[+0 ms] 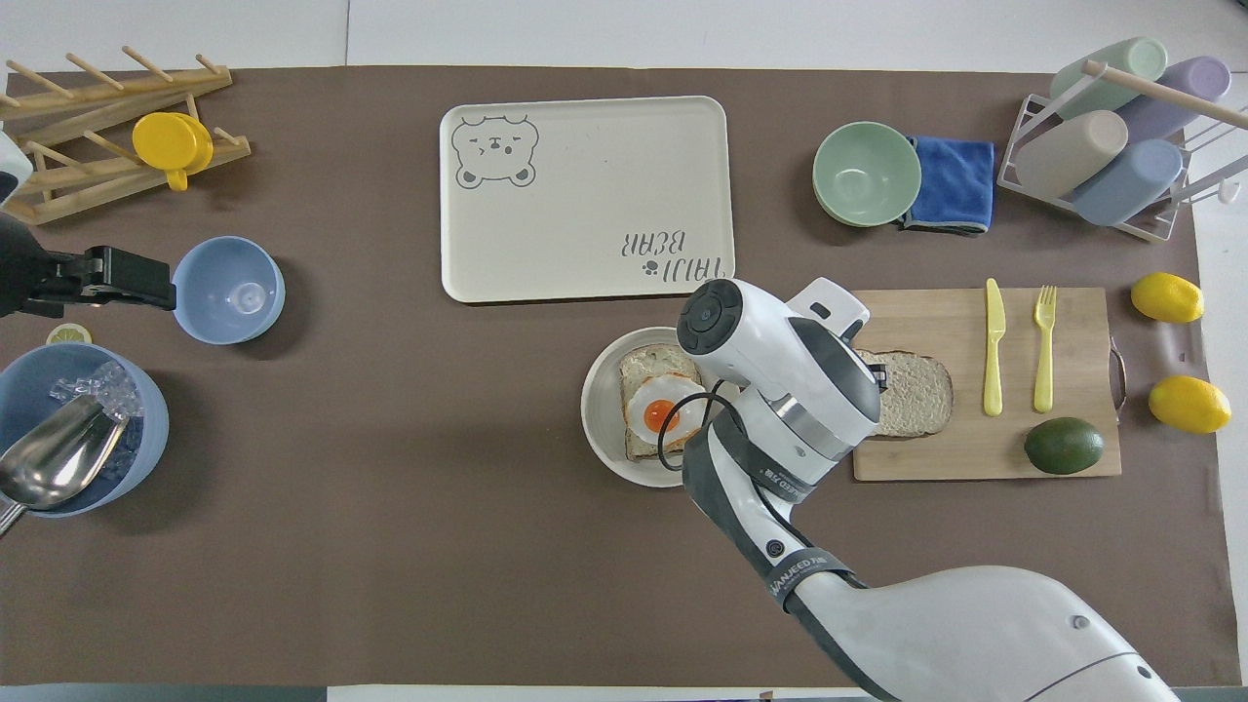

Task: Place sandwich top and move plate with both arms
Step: 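Grasp the bread slice with the right gripper and lift it, then carry the bread slice with the right gripper over the egg plate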

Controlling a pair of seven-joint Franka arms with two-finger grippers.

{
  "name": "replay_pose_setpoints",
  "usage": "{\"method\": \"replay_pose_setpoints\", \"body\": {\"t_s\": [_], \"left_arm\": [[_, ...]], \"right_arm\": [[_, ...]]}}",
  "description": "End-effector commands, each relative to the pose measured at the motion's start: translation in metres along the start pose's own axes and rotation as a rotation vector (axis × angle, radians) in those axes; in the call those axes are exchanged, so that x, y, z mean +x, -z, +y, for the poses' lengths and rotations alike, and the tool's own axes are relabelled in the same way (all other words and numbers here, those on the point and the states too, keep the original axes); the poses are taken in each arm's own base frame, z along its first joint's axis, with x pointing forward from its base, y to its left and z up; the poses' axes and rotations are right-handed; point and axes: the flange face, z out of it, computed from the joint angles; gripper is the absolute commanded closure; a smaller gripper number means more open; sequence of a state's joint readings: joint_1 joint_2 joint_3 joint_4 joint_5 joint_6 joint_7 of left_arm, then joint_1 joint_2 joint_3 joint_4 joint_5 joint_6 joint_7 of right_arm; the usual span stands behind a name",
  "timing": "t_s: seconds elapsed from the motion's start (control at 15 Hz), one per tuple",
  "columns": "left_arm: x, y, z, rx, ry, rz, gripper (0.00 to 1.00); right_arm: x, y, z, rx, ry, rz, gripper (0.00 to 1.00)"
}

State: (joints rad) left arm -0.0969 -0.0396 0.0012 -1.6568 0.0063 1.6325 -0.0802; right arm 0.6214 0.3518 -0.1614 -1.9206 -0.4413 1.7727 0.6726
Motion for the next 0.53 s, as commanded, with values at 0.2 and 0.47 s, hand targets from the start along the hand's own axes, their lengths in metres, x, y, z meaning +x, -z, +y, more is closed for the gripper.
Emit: {"method": "replay_pose_setpoints", "body": {"t_s": [0.2,0.47], "left_arm": [[-0.004,0.002,-0.003,0.019,0.001,-0.003,0.00],[-0.004,0.001,-0.005,0.019,0.005,-0.006,0.00]], "right_arm": [[0.013,0.113,-0.007,0.037,0.071,0.009,1.00],[-0.022,0.177,-0.060,0.080,0.167,0.061,1.00]]}}
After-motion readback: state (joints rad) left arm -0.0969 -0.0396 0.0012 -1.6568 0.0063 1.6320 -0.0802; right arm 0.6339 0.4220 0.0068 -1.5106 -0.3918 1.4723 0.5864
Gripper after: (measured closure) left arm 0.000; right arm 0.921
